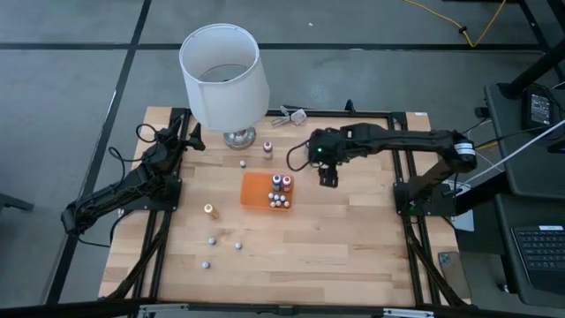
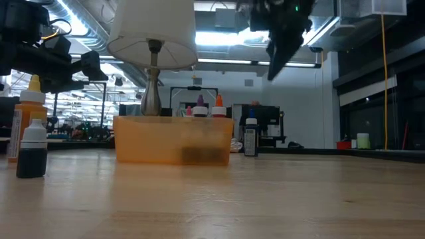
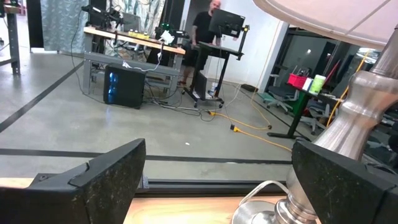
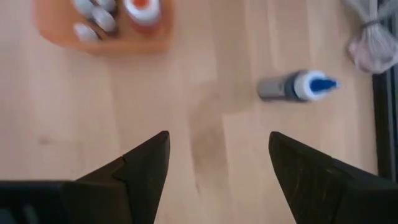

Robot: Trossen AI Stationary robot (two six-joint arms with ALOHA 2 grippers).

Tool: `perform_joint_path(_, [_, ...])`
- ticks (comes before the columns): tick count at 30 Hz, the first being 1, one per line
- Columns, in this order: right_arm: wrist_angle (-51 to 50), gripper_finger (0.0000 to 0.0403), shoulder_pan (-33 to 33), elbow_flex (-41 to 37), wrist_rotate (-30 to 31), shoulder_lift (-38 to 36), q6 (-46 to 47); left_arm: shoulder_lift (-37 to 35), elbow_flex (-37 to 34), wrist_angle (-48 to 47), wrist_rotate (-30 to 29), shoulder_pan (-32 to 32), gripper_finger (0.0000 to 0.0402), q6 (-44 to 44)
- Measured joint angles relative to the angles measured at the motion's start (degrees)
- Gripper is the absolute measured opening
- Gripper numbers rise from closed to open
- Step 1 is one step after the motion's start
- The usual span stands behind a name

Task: Pick & Place food coloring
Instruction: Put the big blue food coloring bottle into the orange bin

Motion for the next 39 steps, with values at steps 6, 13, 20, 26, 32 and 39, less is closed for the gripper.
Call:
perform_joint_path(6, [1.7, 0.0273, -6.1, -2.3, -0.1, 1.2, -6.7, 0.0, 0.0, 0.0, 0.0, 0.0, 0.0391, 0.0])
perform_joint_path(13, [7.9, 0.0273, -13.0, -2.4, -0.1, 4.4, -18.9, 0.0, 0.0, 0.0, 0.0, 0.0, 0.0391, 0.0])
perform_joint_path(20, [8.3, 0.0273, -17.1, 0.3, -2.0, 10.8, -25.8, 0.0, 0.0, 0.0, 0.0, 0.0, 0.0391, 0.0])
perform_joint_path(26, [8.4, 0.0273, -18.6, 4.9, -5.0, 16.1, -26.2, 0.0, 0.0, 0.0, 0.0, 0.0, 0.0391, 0.0])
perform_joint_path(32, [6.7, 0.0273, -18.8, 8.7, -7.3, 20.3, -25.6, 0.0, 0.0, 0.0, 0.0, 0.0, 0.0391, 0.0])
perform_joint_path(39, [5.6, 0.0273, -18.8, 9.0, -7.3, 21.0, -22.6, 0.0, 0.0, 0.0, 0.0, 0.0, 0.0391, 0.0])
